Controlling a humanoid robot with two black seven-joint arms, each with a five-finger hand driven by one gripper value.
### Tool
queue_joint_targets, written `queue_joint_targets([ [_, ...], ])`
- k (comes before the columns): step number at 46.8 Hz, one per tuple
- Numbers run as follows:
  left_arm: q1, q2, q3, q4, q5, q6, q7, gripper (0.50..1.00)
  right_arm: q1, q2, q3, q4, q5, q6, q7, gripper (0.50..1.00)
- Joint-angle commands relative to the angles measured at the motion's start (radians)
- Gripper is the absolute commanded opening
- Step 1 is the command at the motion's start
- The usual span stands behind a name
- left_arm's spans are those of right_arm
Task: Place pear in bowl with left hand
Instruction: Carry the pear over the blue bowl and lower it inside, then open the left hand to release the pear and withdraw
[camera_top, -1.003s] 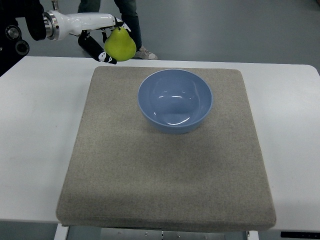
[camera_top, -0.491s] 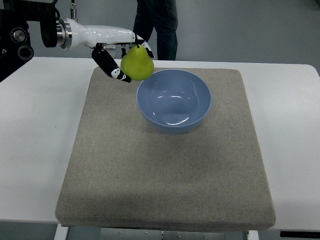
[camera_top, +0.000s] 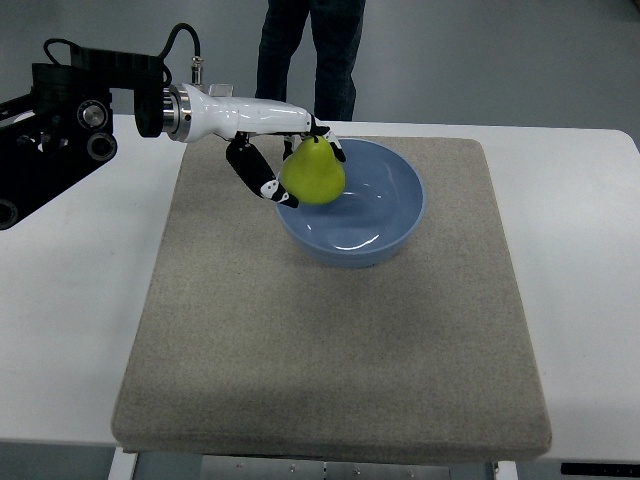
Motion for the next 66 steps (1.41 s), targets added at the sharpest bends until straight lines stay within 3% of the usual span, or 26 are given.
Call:
queue_joint_targets([
  [1, 0.007, -0.031, -0.001, 0.034, 0.0, 0.005, 0.0, 0.5, 0.0, 0.0, 0.0, 0.0, 0.0, 0.0, 0.0, 0.926],
  [15, 0.027, -0.097, -0.001, 0.097, 0.005, 0.06, 0.001, 0.5, 0.0, 0.0, 0.0, 0.0, 0.0, 0.0, 0.0, 0.926],
  [18, 0.029, -0.107, 0.0, 0.098, 0.005, 0.07, 0.001, 0.587, 0.0, 0.0, 0.0, 0.0, 0.0, 0.0, 0.0, 0.926],
  [22, 0.042, -0.118, 0.002, 0.098, 0.005, 0.07, 0.001, 0.606, 0.0, 0.0, 0.0, 0.0, 0.0, 0.0, 0.0, 0.926],
  [25, 0.05, -0.12, 0.012, 0.098, 0.005, 0.071, 0.001, 0.696, 0.0, 0.0, 0.0, 0.0, 0.0, 0.0, 0.0, 0.926],
  [28, 0.05, -0.12, 0.029, 0.1, 0.005, 0.073, 0.001, 0.711, 0.0, 0.0, 0.0, 0.0, 0.0, 0.0, 0.0, 0.926],
  [33, 0.05, -0.121, 0.035, 0.11, 0.003, 0.074, 0.001, 0.778, 0.0, 0.0, 0.0, 0.0, 0.0, 0.0, 0.0, 0.926],
  [37, 0.05, -0.13, 0.035, 0.118, -0.012, 0.074, 0.001, 0.887, 0.0, 0.0, 0.0, 0.0, 0.0, 0.0, 0.0, 0.926],
  [43, 0.05, -0.13, 0.035, 0.123, -0.015, 0.074, 0.001, 0.958, 0.0, 0.0, 0.0, 0.0, 0.0, 0.0, 0.0, 0.926],
  [50, 0.05, -0.132, 0.028, 0.123, -0.017, 0.074, 0.001, 0.992, 0.0, 0.0, 0.0, 0.0, 0.0, 0.0, 0.0, 0.926],
  [56, 0.05, -0.132, 0.022, 0.123, -0.018, 0.082, 0.001, 0.992, 0.0, 0.0, 0.0, 0.0, 0.0, 0.0, 0.0, 0.926],
  [66, 0.052, -0.115, 0.016, 0.123, -0.171, 0.189, 0.001, 0.994, 0.0, 0.0, 0.0, 0.0, 0.0, 0.0, 0.0, 0.926],
])
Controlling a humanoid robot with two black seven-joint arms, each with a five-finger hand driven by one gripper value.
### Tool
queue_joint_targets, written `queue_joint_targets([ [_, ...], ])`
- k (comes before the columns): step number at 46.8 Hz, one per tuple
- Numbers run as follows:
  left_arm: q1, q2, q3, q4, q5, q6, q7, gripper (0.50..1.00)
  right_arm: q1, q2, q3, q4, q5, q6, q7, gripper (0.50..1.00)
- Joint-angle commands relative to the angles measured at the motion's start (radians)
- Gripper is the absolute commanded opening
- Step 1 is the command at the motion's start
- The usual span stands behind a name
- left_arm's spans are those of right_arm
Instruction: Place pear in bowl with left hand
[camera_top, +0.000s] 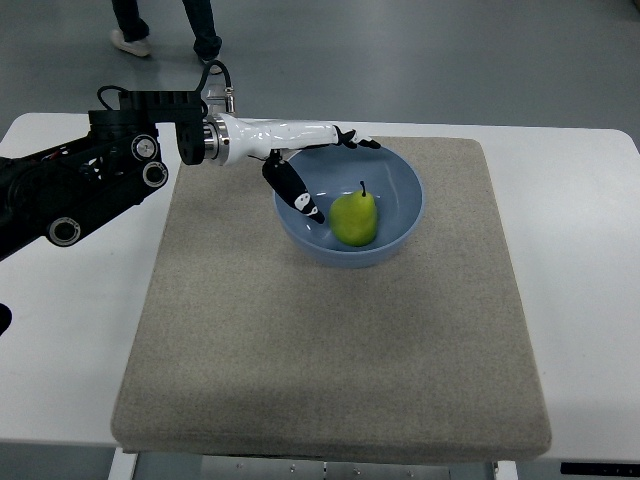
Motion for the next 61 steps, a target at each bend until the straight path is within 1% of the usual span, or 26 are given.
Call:
queue_joint_targets([
  [1, 0.002, 0.012, -0.003, 0.0, -0.105, 0.032, 0.0, 0.994, 0.0, 0.0, 0.0, 0.0, 0.0, 0.0, 0.0, 0.926],
  [10, 0.002, 0.068, -0.034, 0.009, -0.482, 0.058, -0.001, 0.994, 0.0, 0.0, 0.0, 0.0, 0.0, 0.0, 0.0, 0.926],
  [17, 0.002, 0.079, -0.048, 0.068, -0.786, 0.061, -0.006, 0.994, 0.0, 0.0, 0.0, 0.0, 0.0, 0.0, 0.0, 0.926],
  [22, 0.003, 0.104, -0.069, 0.111, -0.932, 0.058, -0.005, 0.994, 0.0, 0.0, 0.0, 0.0, 0.0, 0.0, 0.0, 0.926],
  [29, 0.006, 0.147, -0.072, 0.129, -1.013, 0.057, -0.005, 0.994, 0.0, 0.0, 0.0, 0.0, 0.0, 0.0, 0.0, 0.926],
  [35, 0.009, 0.161, -0.071, 0.187, -1.025, 0.057, -0.005, 0.994, 0.0, 0.0, 0.0, 0.0, 0.0, 0.0, 0.0, 0.926],
  [43, 0.06, 0.174, -0.118, 0.232, -1.061, 0.061, -0.005, 0.994, 0.0, 0.0, 0.0, 0.0, 0.0, 0.0, 0.0, 0.926],
  [54, 0.077, 0.179, -0.143, 0.336, -1.268, 0.043, -0.005, 0.994, 0.0, 0.0, 0.0, 0.0, 0.0, 0.0, 0.0, 0.926],
  [61, 0.074, 0.168, -0.144, 0.414, -1.291, 0.028, -0.001, 0.996, 0.0, 0.0, 0.0, 0.0, 0.0, 0.0, 0.0, 0.926],
])
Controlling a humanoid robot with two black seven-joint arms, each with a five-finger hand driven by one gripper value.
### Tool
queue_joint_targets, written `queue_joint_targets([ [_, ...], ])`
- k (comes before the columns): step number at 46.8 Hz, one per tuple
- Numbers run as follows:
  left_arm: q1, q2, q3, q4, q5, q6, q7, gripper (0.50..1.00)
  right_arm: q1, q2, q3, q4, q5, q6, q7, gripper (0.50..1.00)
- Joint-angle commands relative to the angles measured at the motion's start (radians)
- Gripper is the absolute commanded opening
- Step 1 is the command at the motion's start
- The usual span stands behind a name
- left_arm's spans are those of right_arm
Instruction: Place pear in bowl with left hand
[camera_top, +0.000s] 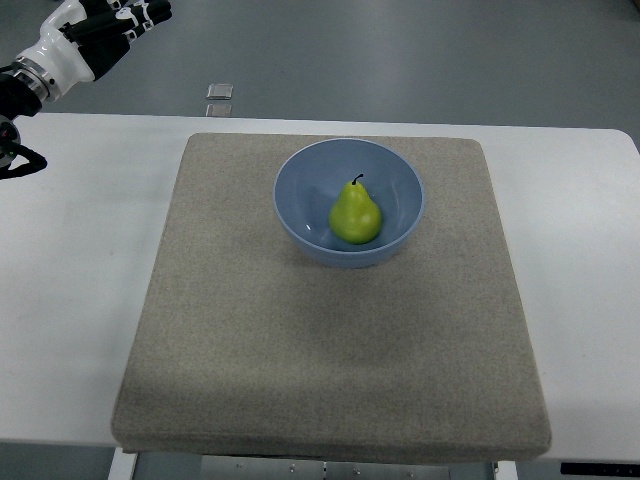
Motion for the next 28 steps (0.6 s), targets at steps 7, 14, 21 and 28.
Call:
queue_joint_targets([
  [7, 0.006, -0.013, 0.0, 0.059, -0.022, -0.003, 0.001, 0.994, 0.0, 0.0, 0.0, 0.0, 0.0, 0.0, 0.0, 0.926],
  [14, 0.013, -0.019, 0.006, 0.062, -0.096, -0.006, 0.001, 0.994, 0.0, 0.0, 0.0, 0.0, 0.0, 0.0, 0.0, 0.926],
  [21, 0.015, -0.022, 0.006, 0.063, -0.102, -0.006, 0.001, 0.996, 0.0, 0.0, 0.0, 0.0, 0.0, 0.0, 0.0, 0.926],
  [28, 0.026, -0.046, 0.009, 0.109, -0.102, -0.008, 0.001, 0.994, 0.0, 0.0, 0.0, 0.0, 0.0, 0.0, 0.0, 0.926],
])
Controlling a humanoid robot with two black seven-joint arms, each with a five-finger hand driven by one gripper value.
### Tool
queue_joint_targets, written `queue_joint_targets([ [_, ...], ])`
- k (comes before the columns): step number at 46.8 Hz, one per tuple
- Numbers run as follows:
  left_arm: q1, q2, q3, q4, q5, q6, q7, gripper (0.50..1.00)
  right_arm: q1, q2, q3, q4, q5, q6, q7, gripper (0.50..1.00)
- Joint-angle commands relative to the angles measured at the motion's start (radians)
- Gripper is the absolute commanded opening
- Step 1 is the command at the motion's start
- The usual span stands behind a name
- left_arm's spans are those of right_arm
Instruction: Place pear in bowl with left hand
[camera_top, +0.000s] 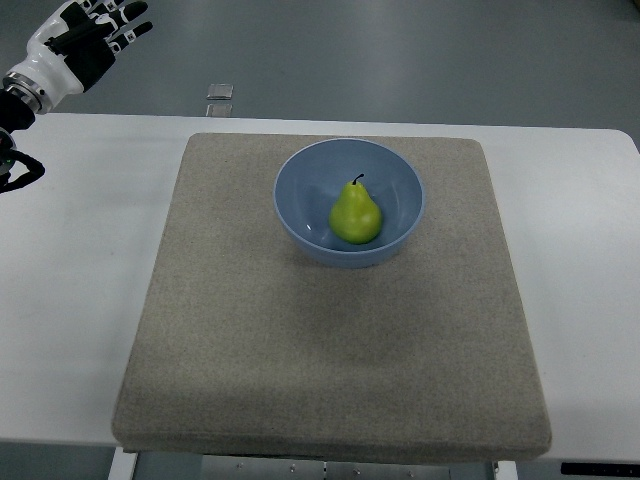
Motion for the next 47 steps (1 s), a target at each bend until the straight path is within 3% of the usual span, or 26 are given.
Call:
queue_joint_targets([
  [1, 0.003, -0.014, 0.003, 0.038, 0.0, -0.001, -0.001, 0.996, 0.0, 0.0, 0.0, 0.0, 0.0, 0.0, 0.0, 0.926],
  [47, 0.049, -0.048, 0.0, 0.078, -0.044, -0.001, -0.001, 0.994, 0.0, 0.0, 0.0, 0.0, 0.0, 0.0, 0.0, 0.926],
])
